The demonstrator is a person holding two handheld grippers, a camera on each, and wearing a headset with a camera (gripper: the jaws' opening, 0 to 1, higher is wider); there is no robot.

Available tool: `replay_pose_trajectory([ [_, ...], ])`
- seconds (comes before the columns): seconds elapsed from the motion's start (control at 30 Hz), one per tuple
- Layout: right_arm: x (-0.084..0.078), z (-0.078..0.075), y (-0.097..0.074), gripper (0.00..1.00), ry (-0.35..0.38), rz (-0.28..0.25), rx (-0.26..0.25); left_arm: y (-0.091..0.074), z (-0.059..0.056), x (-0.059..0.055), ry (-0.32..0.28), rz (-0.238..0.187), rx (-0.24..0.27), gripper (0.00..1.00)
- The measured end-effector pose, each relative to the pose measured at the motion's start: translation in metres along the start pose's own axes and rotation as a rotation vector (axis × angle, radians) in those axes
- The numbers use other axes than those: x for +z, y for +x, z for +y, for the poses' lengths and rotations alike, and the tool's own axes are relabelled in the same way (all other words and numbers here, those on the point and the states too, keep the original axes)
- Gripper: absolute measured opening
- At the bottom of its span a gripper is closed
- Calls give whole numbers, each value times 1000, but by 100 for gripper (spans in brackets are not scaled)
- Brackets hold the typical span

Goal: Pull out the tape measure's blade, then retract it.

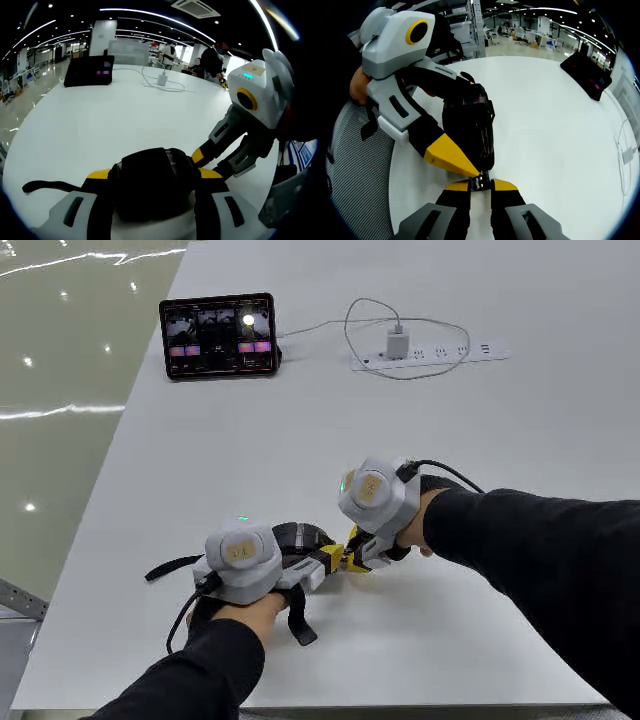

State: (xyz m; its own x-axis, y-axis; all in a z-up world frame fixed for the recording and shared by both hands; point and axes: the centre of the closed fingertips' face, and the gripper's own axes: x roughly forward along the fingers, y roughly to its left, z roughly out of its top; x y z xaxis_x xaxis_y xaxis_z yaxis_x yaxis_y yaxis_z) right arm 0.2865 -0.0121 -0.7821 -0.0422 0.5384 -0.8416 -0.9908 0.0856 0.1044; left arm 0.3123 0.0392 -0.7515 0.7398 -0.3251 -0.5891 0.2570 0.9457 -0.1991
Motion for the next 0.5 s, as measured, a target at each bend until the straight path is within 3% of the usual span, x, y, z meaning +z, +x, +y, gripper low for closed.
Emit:
replay_pose_trajectory([
  [0.5, 4, 0, 3, 12, 2, -5, -2, 0, 1, 0, -1, -1, -1, 61],
])
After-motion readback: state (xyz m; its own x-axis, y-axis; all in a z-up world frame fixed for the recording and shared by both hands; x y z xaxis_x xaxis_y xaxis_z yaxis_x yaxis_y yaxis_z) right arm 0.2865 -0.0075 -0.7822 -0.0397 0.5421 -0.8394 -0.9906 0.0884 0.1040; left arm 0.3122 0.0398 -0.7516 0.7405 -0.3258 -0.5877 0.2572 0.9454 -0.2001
